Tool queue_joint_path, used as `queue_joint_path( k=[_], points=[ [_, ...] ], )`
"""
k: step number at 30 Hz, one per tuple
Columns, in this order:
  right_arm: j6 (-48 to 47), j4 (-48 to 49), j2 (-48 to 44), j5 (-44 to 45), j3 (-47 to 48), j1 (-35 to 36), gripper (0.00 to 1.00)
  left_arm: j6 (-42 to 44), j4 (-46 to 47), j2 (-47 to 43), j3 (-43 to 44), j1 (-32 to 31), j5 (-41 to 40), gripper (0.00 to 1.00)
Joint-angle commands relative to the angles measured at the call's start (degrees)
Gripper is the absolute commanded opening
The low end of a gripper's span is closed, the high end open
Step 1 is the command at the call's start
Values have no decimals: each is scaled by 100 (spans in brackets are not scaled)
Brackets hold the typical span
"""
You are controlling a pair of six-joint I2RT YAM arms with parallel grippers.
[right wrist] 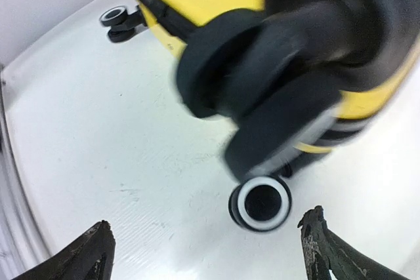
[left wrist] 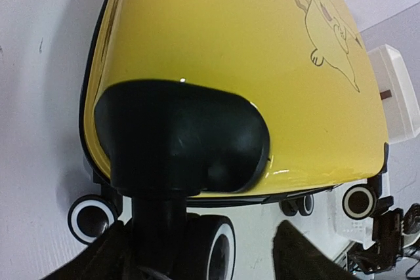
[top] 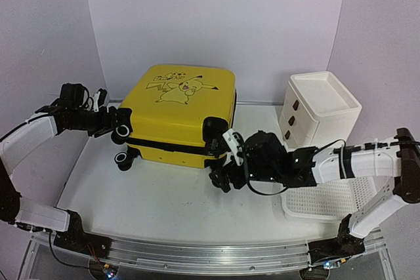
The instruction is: Open, take out, and arrange the luggage
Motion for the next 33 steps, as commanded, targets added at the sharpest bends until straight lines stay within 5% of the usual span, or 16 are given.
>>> queue_joint_path(
  k=[1, 5, 9, 13, 20, 26, 30, 33],
  points=[
    [1983, -2771, -450, 82, 1027, -66, 98, 529, -914, -224, 848, -63, 53, 82],
    [2894, -3246, -558, 204, 1581, -117, 98, 768, -2004, -334, 1688, -72, -373, 89],
    [3103, -3856, 59, 861, 2588, -253, 98, 448, -2142, -598, 1780, -423, -137, 90],
    [3360, -4050, 764, 864, 3537, -270, 98, -49, -2001, -635, 1621, -1687, -694, 86],
    [3538, -4234, 1705, 1577, 4241, -264, 98, -970, -837, -856, 428, -2774, -1131, 77],
    [3727, -4257, 2391, 1249, 4773, -204, 77, -1333, 201, -1046, -416, -3452, -1766, 78],
    [3591, -4321, 2304, 1026, 4918, -202, 44, -1494, 740, -808, -670, -3730, -1812, 78],
    [3122, -4333, 2095, 442, 4879, -210, 31, -1410, 1063, -465, -731, -4032, -2030, 75]
  ],
)
